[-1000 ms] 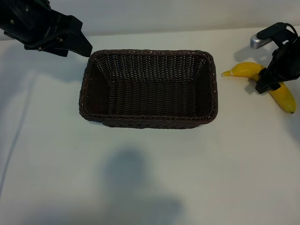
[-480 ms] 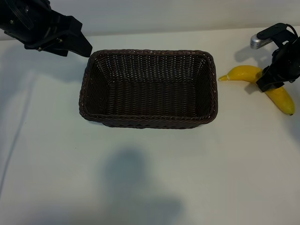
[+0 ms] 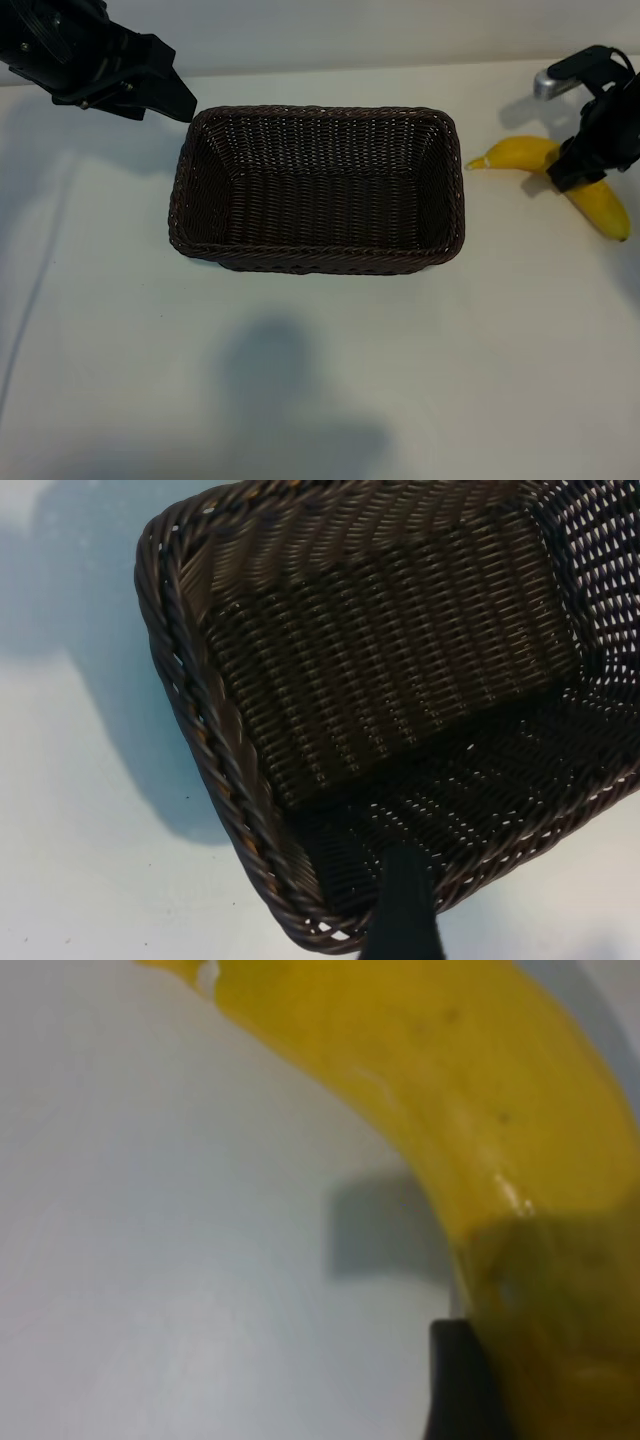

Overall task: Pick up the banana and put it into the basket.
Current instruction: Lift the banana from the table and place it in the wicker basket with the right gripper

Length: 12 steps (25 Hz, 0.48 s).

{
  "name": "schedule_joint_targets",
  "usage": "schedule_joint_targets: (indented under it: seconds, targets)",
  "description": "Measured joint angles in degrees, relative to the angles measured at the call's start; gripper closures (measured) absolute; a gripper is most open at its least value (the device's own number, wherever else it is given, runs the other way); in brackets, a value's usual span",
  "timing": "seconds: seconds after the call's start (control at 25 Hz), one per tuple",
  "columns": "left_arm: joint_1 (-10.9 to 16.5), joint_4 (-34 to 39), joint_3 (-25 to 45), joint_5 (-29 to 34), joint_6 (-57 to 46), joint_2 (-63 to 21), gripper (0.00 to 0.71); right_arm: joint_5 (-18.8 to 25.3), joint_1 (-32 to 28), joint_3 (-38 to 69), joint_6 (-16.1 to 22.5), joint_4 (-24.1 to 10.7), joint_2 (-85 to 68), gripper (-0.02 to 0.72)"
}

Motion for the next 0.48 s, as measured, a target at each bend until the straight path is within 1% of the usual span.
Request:
schedule_joint_targets:
  seconds: [0.12, 0.24, 0.48]
  targets:
    - [0.00, 0.00, 0.00, 0.00, 0.00, 0.00, 0.115, 3.76, 0.00, -4.91, 3.15, -1.97, -0.75, 0.286]
    - [0.00, 0.00, 0.00, 0.00, 0.05, 0.00, 0.115, 7.90, 0.00, -9.79, 5.63, -2.95, -0.87, 0.286]
    - [0.00, 0.00, 0.00, -0.11, 0.17, 0.00, 0.115, 15.09, 0.00, -15.09, 6.63, -3.42, -0.87, 0.286]
